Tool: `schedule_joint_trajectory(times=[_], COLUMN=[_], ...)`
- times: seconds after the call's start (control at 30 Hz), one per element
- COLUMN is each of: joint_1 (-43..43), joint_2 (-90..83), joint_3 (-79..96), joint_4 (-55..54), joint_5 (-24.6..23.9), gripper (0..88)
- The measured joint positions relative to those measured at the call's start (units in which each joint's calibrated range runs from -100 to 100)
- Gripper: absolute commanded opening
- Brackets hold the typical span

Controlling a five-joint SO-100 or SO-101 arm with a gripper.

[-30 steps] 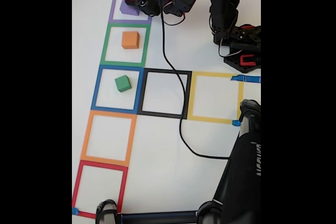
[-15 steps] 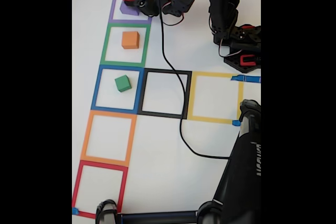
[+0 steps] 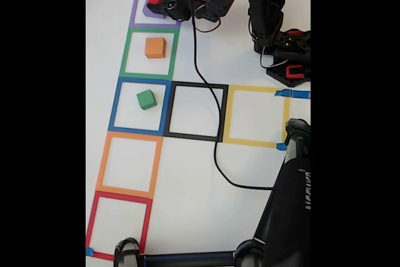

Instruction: Tower of hanoi

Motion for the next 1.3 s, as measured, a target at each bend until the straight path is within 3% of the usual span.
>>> schedule_joint_trajectory(times=[0.37,0.53,0.87,1.1,1.3], joint_1=[-0.4,-1.2,-6.1,-14.7,-24.9], joint_2=[-7.0,-19.0,-45.1,-48.9,-48.5], joint_3=[1.3,1.9,-8.7,-32.5,-56.8], joint_4=[2.5,13.4,61.3,99.8,124.5], joint_5=[0.0,0.0,0.2,0.2,0.4], gripper=[16.7,2.1,0.2,0.2,0.2])
